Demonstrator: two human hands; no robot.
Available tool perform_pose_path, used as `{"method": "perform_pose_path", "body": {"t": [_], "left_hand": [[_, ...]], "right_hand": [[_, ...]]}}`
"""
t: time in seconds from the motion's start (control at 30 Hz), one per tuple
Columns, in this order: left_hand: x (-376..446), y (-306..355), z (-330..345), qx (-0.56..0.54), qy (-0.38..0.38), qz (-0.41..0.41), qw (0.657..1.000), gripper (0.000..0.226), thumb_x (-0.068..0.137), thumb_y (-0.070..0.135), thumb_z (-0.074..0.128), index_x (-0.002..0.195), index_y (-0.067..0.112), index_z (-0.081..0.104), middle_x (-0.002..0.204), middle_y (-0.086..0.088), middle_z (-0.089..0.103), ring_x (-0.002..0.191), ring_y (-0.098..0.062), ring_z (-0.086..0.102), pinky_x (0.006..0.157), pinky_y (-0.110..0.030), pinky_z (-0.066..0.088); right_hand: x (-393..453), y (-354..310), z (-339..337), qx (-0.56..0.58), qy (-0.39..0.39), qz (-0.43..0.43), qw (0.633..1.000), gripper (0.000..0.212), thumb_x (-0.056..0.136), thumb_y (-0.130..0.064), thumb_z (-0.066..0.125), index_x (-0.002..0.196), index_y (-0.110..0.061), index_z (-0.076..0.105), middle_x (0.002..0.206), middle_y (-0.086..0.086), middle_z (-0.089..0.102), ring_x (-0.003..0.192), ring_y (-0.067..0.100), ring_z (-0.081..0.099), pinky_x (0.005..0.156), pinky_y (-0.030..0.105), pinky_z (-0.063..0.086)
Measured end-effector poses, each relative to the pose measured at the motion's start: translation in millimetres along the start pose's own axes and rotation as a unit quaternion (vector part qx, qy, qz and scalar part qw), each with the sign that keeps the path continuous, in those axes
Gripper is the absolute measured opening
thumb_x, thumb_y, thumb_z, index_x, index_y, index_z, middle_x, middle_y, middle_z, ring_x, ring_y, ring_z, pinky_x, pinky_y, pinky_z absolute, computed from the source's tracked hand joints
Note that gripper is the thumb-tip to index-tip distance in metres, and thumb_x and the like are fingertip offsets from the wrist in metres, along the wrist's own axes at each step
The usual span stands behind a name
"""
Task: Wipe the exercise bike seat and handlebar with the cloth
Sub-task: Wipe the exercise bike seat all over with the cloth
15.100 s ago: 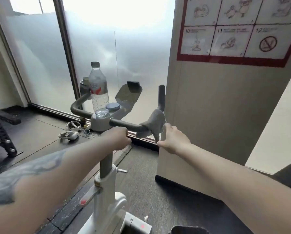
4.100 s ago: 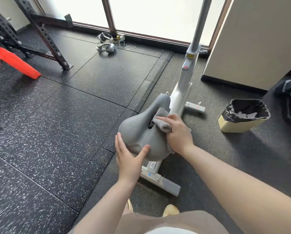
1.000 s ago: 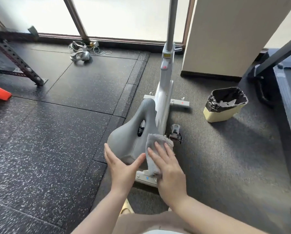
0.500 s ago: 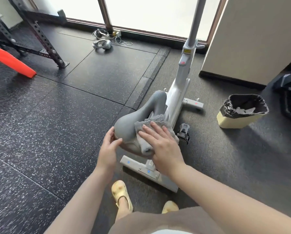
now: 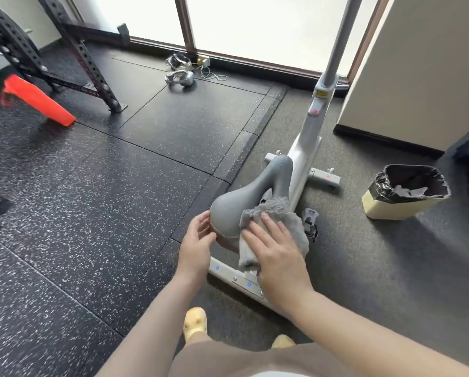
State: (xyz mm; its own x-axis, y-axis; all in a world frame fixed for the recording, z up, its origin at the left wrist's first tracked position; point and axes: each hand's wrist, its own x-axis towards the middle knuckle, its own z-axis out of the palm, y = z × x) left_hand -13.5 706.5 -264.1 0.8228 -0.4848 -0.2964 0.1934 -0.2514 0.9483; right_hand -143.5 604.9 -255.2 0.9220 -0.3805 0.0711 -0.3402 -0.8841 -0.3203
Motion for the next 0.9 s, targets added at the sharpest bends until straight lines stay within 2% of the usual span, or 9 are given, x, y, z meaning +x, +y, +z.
{"method": "perform_pose_path", "body": {"t": [0.1, 0.2, 0.27, 0.4, 0.47, 0.6, 0.67, 0.8, 0.9], "left_hand": [[10, -4, -6, 0.016, -0.004, 0.017, 1.0, 0.041, 0.085, -0.011, 0.048, 0.119, 0.012, 0.051, 0.12, -0.009, 0.057, 0.105, -0.014, 0.056, 0.099, -0.04, 0.045], [18, -8, -11, 0.043, -0.027, 0.032, 0.998, 0.042, 0.085, -0.008, 0.048, 0.117, 0.019, 0.05, 0.12, -0.006, 0.055, 0.1, -0.007, 0.056, 0.088, -0.022, 0.048], [22, -10, -16, 0.052, -0.063, 0.033, 0.996, 0.048, 0.085, -0.007, 0.046, 0.126, 0.019, 0.048, 0.128, -0.003, 0.054, 0.107, -0.01, 0.057, 0.088, -0.021, 0.049], [38, -11, -30, 0.069, -0.16, 0.047, 0.984, 0.064, 0.08, -0.01, 0.045, 0.136, 0.022, 0.043, 0.141, 0.004, 0.047, 0.13, -0.011, 0.044, 0.111, -0.042, 0.035], [51, -7, -39, 0.102, -0.212, 0.072, 0.969, 0.068, 0.075, -0.005, 0.048, 0.136, 0.026, 0.042, 0.144, 0.01, 0.041, 0.135, -0.004, 0.036, 0.116, -0.037, 0.027], [79, 6, -48, 0.134, -0.309, 0.083, 0.938, 0.063, 0.081, -0.007, 0.05, 0.137, 0.022, 0.045, 0.147, 0.013, 0.037, 0.134, 0.007, 0.032, 0.113, -0.018, 0.025], [88, 11, -49, 0.129, -0.337, 0.079, 0.929, 0.059, 0.084, -0.009, 0.048, 0.136, 0.02, 0.047, 0.147, 0.009, 0.039, 0.132, 0.007, 0.034, 0.108, -0.009, 0.025], [100, 7, -59, 0.16, -0.398, 0.121, 0.895, 0.059, 0.088, -0.002, 0.046, 0.14, 0.026, 0.039, 0.15, 0.012, 0.032, 0.136, 0.008, 0.025, 0.115, -0.016, 0.018], [104, -2, -61, 0.222, -0.423, 0.193, 0.857, 0.058, 0.094, 0.02, 0.045, 0.146, 0.029, 0.023, 0.155, 0.017, 0.016, 0.14, 0.01, 0.01, 0.113, -0.009, 0.008]], "right_hand": [[5, 10, 0, -0.027, 0.012, -0.024, 0.999, 0.062, 0.07, -0.007, 0.05, 0.131, -0.019, 0.056, 0.139, -0.003, 0.052, 0.136, 0.023, 0.038, 0.113, 0.044, 0.024], [25, -8, 7, 0.009, 0.039, 0.136, 0.99, 0.072, 0.073, -0.009, 0.051, 0.143, -0.025, 0.039, 0.15, -0.01, 0.035, 0.145, 0.015, 0.015, 0.119, 0.042, 0.003], [21, -33, 21, 0.023, 0.06, 0.201, 0.977, 0.079, 0.068, -0.006, 0.054, 0.143, -0.024, 0.038, 0.15, -0.009, 0.036, 0.145, 0.016, 0.014, 0.118, 0.043, 0.002], [-2, -40, 31, -0.011, 0.044, 0.109, 0.993, 0.082, 0.063, -0.004, 0.059, 0.142, -0.019, 0.041, 0.148, -0.003, 0.04, 0.143, 0.019, 0.024, 0.115, 0.047, 0.015], [1, -21, 23, -0.053, 0.05, 0.072, 0.995, 0.077, 0.067, -0.006, 0.059, 0.141, -0.02, 0.043, 0.148, -0.003, 0.04, 0.142, 0.019, 0.026, 0.113, 0.048, 0.021], [15, -62, 35, 0.018, 0.105, 0.261, 0.959, 0.081, 0.069, -0.008, 0.068, 0.144, -0.021, 0.038, 0.151, -0.008, 0.035, 0.144, 0.017, 0.019, 0.116, 0.049, 0.015], [12, -98, 58, 0.044, 0.129, 0.286, 0.949, 0.091, 0.065, -0.009, 0.07, 0.147, -0.022, 0.031, 0.154, -0.007, 0.028, 0.145, 0.018, 0.015, 0.116, 0.048, 0.012], [7, -90, 56, -0.038, 0.076, 0.211, 0.974, 0.091, 0.066, -0.005, 0.071, 0.146, -0.021, 0.032, 0.154, -0.004, 0.027, 0.144, 0.019, 0.019, 0.116, 0.047, 0.014], [29, -80, 41, -0.036, 0.115, 0.32, 0.94, 0.072, 0.08, -0.018, 0.057, 0.147, -0.022, 0.031, 0.154, -0.006, 0.026, 0.145, 0.015, 0.017, 0.117, 0.048, 0.009]]}}
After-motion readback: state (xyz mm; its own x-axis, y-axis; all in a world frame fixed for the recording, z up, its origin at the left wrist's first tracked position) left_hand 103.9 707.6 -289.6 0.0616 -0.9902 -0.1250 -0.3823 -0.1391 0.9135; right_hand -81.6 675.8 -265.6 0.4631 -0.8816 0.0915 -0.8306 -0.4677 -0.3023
